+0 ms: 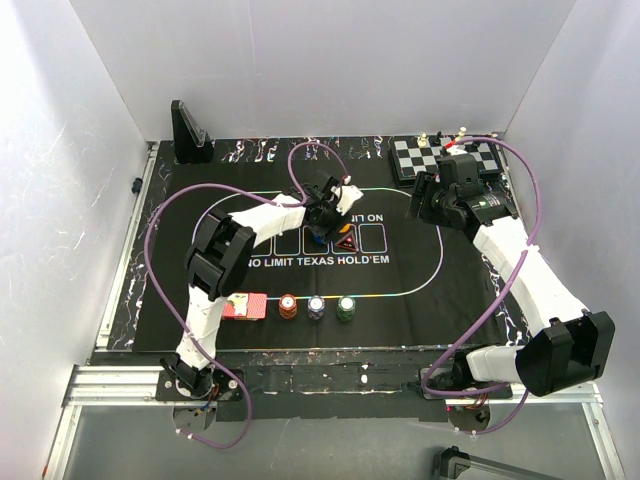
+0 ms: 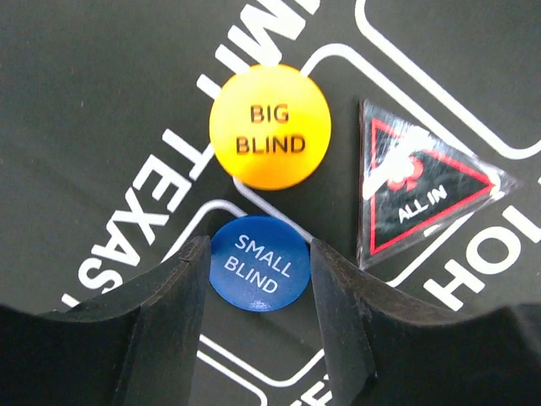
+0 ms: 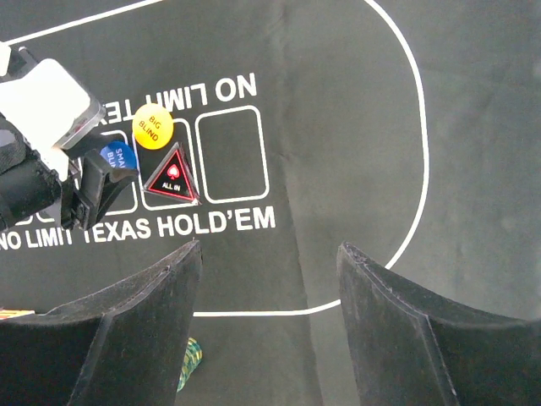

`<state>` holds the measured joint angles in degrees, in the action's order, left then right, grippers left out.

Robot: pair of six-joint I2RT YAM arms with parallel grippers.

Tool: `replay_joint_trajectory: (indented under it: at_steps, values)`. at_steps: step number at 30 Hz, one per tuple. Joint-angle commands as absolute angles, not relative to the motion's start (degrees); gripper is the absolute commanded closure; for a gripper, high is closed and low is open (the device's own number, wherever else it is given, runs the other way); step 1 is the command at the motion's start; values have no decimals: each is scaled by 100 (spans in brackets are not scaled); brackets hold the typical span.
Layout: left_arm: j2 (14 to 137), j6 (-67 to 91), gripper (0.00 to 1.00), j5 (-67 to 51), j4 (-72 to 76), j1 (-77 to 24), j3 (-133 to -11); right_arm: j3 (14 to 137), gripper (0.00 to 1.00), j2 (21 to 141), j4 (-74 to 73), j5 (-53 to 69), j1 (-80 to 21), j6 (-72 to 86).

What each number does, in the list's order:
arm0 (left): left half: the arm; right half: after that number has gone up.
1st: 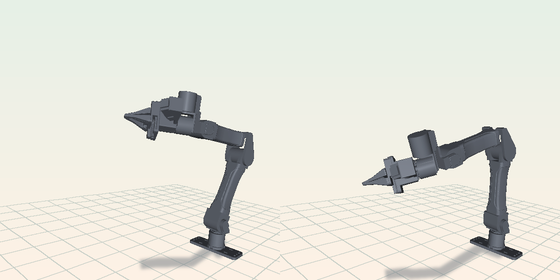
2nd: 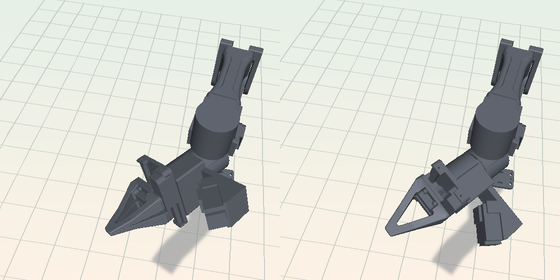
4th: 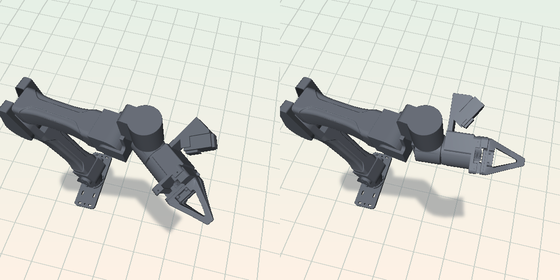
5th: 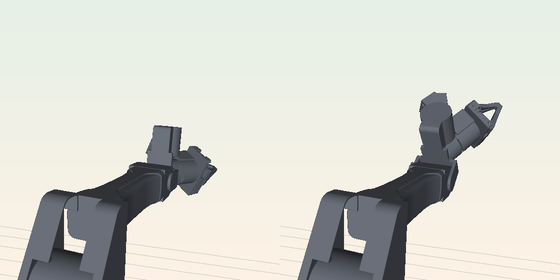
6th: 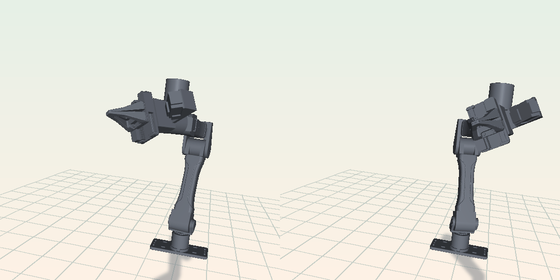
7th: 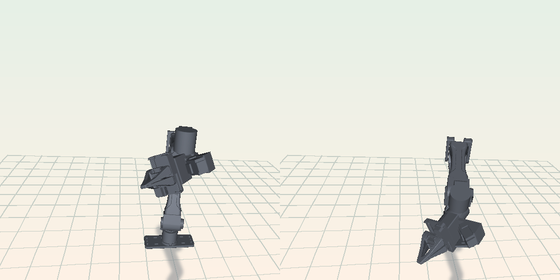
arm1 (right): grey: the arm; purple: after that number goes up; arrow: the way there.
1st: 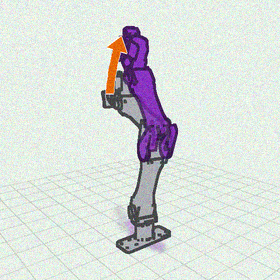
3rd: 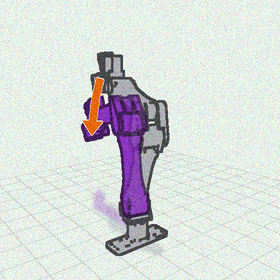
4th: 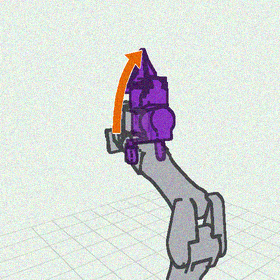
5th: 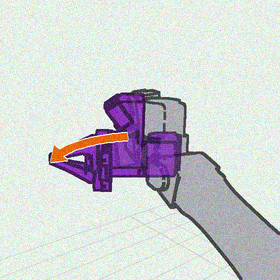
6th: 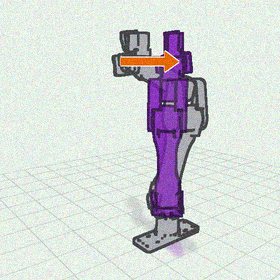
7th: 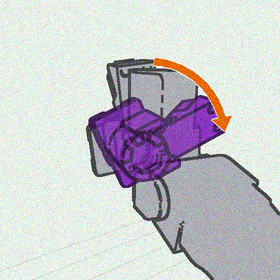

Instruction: Distribute texas hold em gaming equipment

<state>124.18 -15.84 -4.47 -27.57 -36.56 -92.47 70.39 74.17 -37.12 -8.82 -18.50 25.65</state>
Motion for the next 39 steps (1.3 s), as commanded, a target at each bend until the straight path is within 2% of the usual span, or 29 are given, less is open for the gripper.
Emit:
replay_joint_trajectory:
  at_steps: [1,8,15,24,32,39]
  values:
    - [12006,-1819,53,-79,-2945,-3621,-8798,7031,29,7242,-3559,-844,-1872,2637]
    - [11865,-1854,63,-79,-2918,-3428,-8570,7005,32,7198,-3568,-844,-1907,2646]
    - [11716,-1863,68,-88,-2953,-3077,-8438,7005,37,7233,-3577,-817,-1960,2645]
    - [11365,-1863,69,-79,-3076,-2532,-7929,7005,38,7216,-3595,-817,-1986,2646]
    - [10548,-1916,70,-88,-3138,-1908,-7102,6970,38,7304,-3542,-712,-2013,2672]
    - [10239,-1811,70,-166,-3348,-1767,-7302,7031,39,7426,-3516,-659,-2074,2663]
